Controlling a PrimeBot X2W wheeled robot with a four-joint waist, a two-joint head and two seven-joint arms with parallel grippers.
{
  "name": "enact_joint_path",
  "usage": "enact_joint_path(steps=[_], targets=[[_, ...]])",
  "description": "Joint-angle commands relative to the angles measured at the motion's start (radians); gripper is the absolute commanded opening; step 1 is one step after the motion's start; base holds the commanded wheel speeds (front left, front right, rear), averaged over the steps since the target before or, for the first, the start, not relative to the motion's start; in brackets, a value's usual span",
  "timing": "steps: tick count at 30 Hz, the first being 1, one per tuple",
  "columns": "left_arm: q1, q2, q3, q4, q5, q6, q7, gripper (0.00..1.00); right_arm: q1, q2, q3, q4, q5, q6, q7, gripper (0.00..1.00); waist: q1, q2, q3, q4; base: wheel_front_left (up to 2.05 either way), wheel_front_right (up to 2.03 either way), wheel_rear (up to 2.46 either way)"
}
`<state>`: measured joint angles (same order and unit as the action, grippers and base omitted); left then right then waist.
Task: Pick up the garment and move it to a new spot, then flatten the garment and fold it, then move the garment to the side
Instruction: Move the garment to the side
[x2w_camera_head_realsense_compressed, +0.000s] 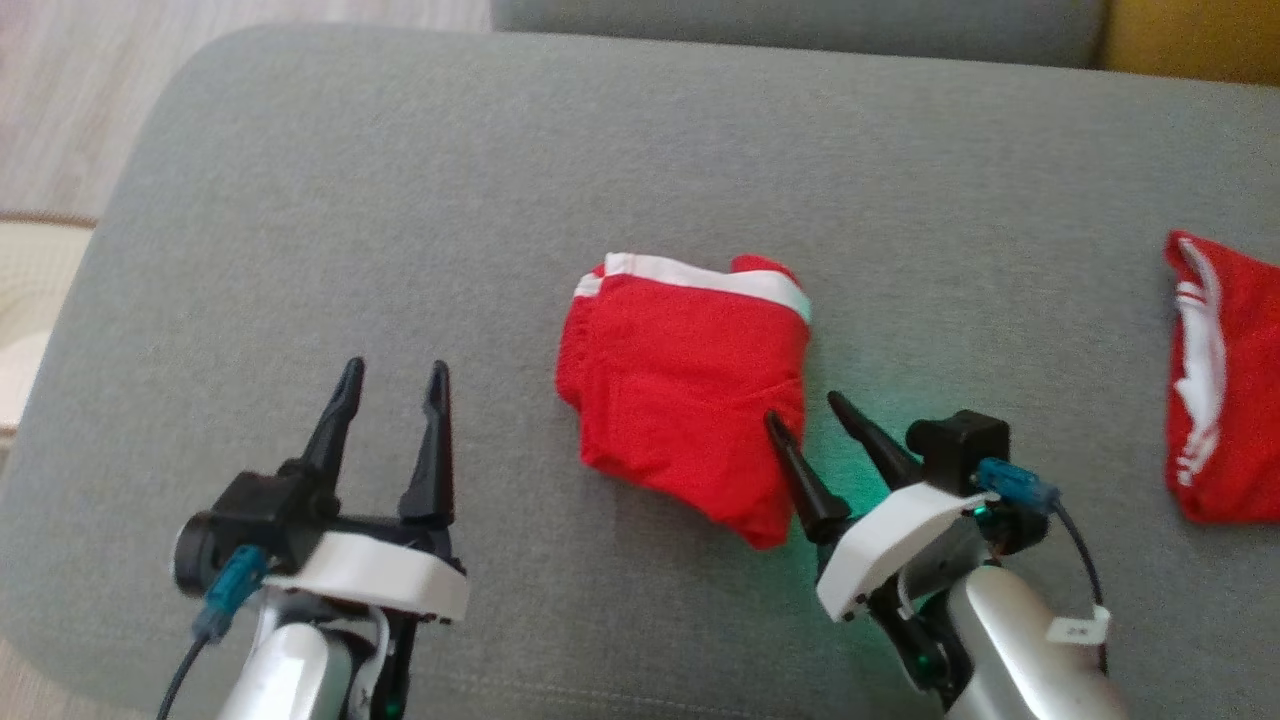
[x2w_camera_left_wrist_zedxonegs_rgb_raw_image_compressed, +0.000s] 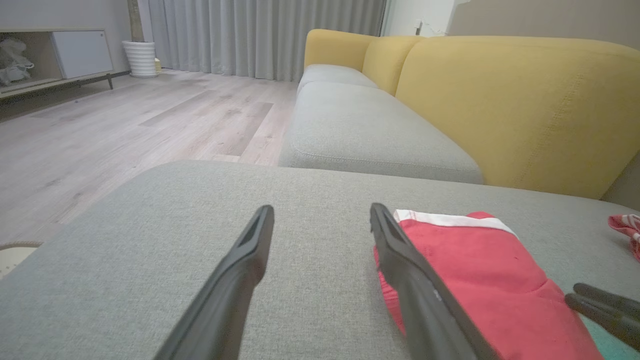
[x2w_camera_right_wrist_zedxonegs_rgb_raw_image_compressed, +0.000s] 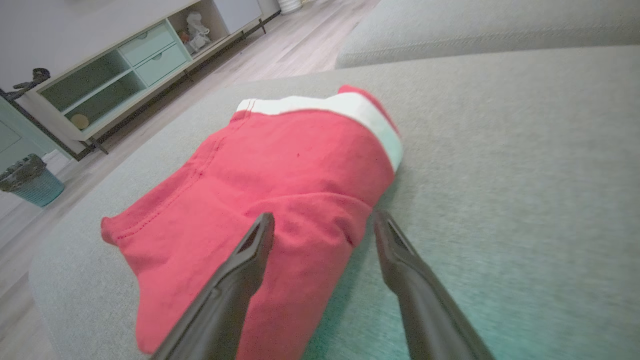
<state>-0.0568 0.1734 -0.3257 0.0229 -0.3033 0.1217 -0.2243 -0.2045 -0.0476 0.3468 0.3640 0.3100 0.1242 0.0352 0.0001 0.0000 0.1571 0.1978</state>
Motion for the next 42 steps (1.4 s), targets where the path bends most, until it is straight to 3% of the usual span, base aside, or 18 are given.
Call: enact_joint_path(steps=[1, 7, 8, 9, 10, 11, 17, 23, 34, 42], targets=[[-0.050, -0.001, 0.024, -0.017, 0.003, -0.008, -0.014, 1.00, -0.029, -0.003, 0.043, 0.004, 0.036, 0.007, -0.008, 1.00, -0.0001, 0.0000, 0.024, 0.031, 0.00, 0.00, 0.00], [-0.068, -0.020, 0.010, 0.009, 0.005, -0.021, -0.026, 1.00, -0.051, -0.003, 0.078, 0.113, 0.095, 0.007, 0.042, 1.00, -0.0001, 0.0000, 0.033, 0.040, 0.00, 0.00, 0.00], [-0.070, -0.022, 0.009, 0.012, 0.006, -0.022, -0.028, 1.00, -0.055, -0.003, 0.082, 0.125, 0.102, 0.007, 0.051, 0.92, -0.0001, 0.0000, 0.034, 0.039, 0.00, 0.00, 0.00], [-0.071, -0.024, 0.009, 0.015, 0.006, -0.023, -0.029, 1.00, -0.060, -0.003, 0.087, 0.135, 0.107, 0.007, 0.057, 0.47, -0.0001, 0.0000, 0.034, 0.037, 0.00, 0.00, 0.00], [-0.072, -0.026, 0.010, 0.018, 0.006, -0.024, -0.030, 1.00, -0.065, -0.003, 0.092, 0.141, 0.112, 0.007, 0.059, 0.18, -0.0001, 0.0000, 0.034, 0.034, 0.00, 0.00, 0.00], [-0.073, -0.027, 0.011, 0.020, 0.006, -0.025, -0.031, 1.00, -0.071, -0.003, 0.096, 0.147, 0.114, 0.007, 0.059, 0.00, -0.0001, 0.0000, 0.033, 0.031, 0.00, 0.00, 0.00], [-0.070, -0.019, 0.024, 0.019, 0.011, -0.022, -0.035, 1.00, -0.102, -0.003, 0.103, 0.155, 0.075, 0.007, 0.043, 0.00, -0.0001, 0.0000, 0.022, -0.007, 0.00, 0.00, 0.00], [-0.053, -0.006, 0.043, 0.000, 0.011, -0.012, -0.036, 1.00, -0.097, -0.021, 0.106, 0.103, -0.032, 0.007, 0.088, 0.00, -0.0001, 0.0000, 0.018, -0.099, 0.00, 0.00, 0.00], [-0.063, 0.012, 0.054, -0.022, 0.004, -0.019, -0.036, 1.00, -0.034, -0.244, 0.004, -0.174, -0.108, 0.007, 0.237, 0.00, -0.0001, 0.0000, 0.033, -0.292, 0.00, 0.00, 0.00], [-0.092, 0.018, 0.037, -0.027, 0.009, -0.029, -0.032, 1.00, -0.146, -0.335, -0.138, -0.226, -0.098, 0.007, 0.259, 0.00, -0.0001, 0.0000, 0.073, -0.346, 0.00, 0.00, 0.00]])
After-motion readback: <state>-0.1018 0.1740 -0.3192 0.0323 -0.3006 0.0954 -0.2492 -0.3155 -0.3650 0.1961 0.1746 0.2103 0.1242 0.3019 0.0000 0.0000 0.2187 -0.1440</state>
